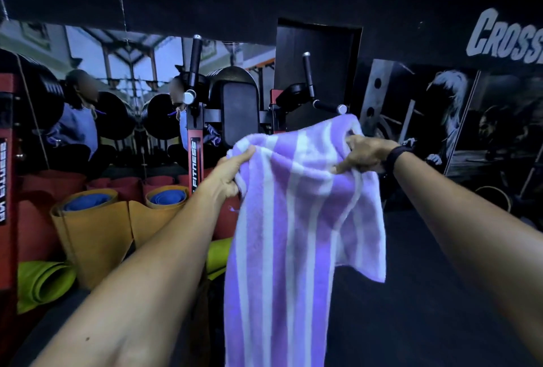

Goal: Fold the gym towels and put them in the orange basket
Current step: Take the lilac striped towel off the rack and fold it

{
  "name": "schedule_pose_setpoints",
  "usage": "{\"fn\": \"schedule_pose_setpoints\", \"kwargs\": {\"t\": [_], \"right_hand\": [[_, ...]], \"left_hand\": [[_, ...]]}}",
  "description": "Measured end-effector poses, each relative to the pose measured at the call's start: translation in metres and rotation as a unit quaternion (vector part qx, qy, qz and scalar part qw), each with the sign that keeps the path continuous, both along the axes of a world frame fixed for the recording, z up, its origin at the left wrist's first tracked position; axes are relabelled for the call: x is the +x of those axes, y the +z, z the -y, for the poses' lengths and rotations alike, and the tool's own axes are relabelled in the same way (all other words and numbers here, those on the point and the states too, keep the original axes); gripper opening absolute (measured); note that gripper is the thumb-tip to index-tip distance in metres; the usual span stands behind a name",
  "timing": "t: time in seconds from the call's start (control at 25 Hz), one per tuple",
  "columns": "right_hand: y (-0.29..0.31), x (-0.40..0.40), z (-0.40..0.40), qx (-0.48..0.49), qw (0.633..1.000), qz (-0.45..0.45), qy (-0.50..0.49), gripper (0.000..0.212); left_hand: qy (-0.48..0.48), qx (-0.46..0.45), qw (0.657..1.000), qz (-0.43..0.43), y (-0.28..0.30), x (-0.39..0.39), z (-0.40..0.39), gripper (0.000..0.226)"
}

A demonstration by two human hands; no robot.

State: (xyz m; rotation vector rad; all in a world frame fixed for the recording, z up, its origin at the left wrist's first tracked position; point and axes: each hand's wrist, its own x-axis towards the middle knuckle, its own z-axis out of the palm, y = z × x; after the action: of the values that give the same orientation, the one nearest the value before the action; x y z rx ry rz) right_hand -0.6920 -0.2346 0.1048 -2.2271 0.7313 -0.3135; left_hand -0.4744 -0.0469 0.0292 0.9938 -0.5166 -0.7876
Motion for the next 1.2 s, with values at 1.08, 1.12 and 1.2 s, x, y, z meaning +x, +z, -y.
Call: {"fn": "schedule_pose_setpoints", "kwargs": {"t": [1.08, 1.12, 1.2], "right_hand": [[0.005, 0.002, 0.014, 0.282, 0.893, 0.351, -0.01, 0.015], [0.003, 0.0, 0.014, 0.213, 0.932, 0.293, 0.024, 0.031], [-0.001, -0.001, 0.016, 0.035, 0.978, 0.207, 0.013, 0.039]], "left_hand": [[-0.086, 0.242, 0.928, 0.27, 0.075, 0.011, -0.053, 0.028], [-0.066, 0.254, 0.927, 0.267, 0.072, 0.016, -0.048, 0.062], [0.011, 0.265, 0.933, 0.244, 0.066, 0.019, -0.043, 0.081]]}}
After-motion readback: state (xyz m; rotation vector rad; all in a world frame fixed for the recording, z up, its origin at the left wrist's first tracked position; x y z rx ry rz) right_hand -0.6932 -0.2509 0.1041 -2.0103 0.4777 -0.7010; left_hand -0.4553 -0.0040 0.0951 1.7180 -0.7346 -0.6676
